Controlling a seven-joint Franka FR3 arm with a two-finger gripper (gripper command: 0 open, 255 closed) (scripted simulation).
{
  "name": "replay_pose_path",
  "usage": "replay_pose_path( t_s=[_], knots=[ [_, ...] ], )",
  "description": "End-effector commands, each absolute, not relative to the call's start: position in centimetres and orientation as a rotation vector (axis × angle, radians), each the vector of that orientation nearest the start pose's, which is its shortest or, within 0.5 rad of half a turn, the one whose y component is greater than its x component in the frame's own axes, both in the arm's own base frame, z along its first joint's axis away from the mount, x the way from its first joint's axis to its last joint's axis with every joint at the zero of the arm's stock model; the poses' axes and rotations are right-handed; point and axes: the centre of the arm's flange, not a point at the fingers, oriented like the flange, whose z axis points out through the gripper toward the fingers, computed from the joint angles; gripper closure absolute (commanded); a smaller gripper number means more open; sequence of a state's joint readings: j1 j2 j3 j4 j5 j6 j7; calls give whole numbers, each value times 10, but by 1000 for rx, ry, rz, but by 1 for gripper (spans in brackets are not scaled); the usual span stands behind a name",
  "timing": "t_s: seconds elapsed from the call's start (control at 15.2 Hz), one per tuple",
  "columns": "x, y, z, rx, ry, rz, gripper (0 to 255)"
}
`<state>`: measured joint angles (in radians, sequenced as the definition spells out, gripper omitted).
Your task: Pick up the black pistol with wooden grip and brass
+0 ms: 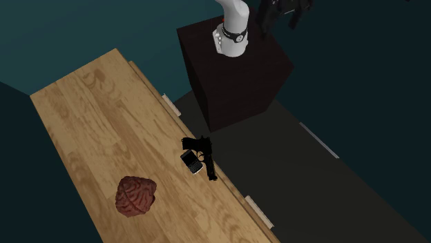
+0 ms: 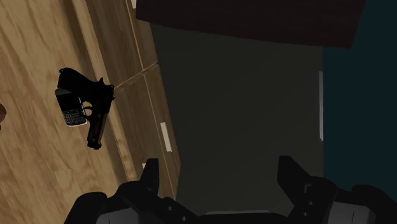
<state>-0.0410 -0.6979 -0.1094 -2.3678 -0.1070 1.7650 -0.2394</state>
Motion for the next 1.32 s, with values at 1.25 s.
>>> replay_pose_path(
  t_s=[1.25],
  knots=[
    [448, -200, 350, -3231, -347, 8, 0]
  ],
)
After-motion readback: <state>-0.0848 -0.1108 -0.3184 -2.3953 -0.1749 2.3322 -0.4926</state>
